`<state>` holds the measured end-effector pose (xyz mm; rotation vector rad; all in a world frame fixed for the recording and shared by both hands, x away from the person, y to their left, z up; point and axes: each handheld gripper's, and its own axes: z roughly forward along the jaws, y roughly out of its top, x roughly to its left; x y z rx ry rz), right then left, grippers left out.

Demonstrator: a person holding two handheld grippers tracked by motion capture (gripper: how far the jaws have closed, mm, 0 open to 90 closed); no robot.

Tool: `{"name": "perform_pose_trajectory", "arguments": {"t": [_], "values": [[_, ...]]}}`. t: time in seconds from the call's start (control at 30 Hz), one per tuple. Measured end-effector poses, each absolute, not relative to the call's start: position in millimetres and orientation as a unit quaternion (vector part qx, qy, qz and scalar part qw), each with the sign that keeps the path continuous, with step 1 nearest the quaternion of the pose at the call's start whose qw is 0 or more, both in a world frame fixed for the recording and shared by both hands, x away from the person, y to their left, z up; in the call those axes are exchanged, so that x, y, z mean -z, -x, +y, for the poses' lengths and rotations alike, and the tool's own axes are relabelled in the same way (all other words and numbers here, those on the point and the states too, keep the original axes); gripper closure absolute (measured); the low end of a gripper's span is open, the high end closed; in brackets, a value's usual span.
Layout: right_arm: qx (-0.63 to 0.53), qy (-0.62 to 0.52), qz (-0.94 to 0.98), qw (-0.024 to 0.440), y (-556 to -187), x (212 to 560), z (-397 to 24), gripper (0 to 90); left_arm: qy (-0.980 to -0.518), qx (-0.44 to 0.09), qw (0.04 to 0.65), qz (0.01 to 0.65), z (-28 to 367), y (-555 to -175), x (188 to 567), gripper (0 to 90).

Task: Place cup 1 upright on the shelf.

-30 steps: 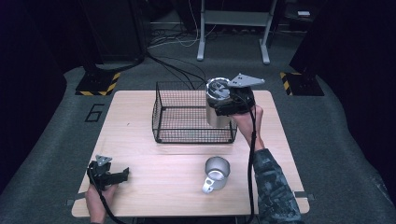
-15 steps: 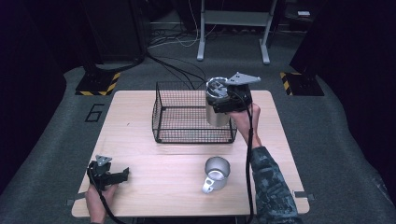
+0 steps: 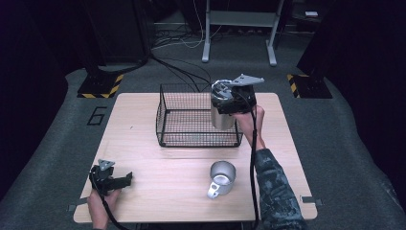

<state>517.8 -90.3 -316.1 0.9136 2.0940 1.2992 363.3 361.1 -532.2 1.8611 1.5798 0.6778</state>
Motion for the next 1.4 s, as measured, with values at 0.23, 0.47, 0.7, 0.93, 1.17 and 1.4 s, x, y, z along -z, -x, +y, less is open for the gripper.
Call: {"name": "perform_pose_trajectory", "arguments": {"t": [0.23,0.47,0.7,0.93,1.17,1.4], "values": [[-0.471,-0.345,0.771,0.255,-525,323,-89,3.6,-0.701,-0.256,0.299,0.595,361,-363,532,0.7],[-0.463,-0.357,0.771,0.253,-532,329,-87,3.6,-0.701,-0.255,0.299,0.595,361,-363,532,0.8],[-0.449,-0.361,0.778,0.249,-540,337,-84,3.5,-0.701,-0.256,0.299,0.595,361,-363,532,0.8],[-0.438,-0.367,0.783,0.248,-546,347,-80,3.5,-0.701,-0.256,0.300,0.595,361,-363,532,0.9],[-0.423,-0.375,0.791,0.237,-552,358,-80,3.5,-0.701,-0.256,0.300,0.595,361,-363,532,0.9],[-0.410,-0.383,0.797,0.226,-555,366,-80,3.5,-0.700,-0.255,0.300,0.595,361,-363,532,1.1]]}}
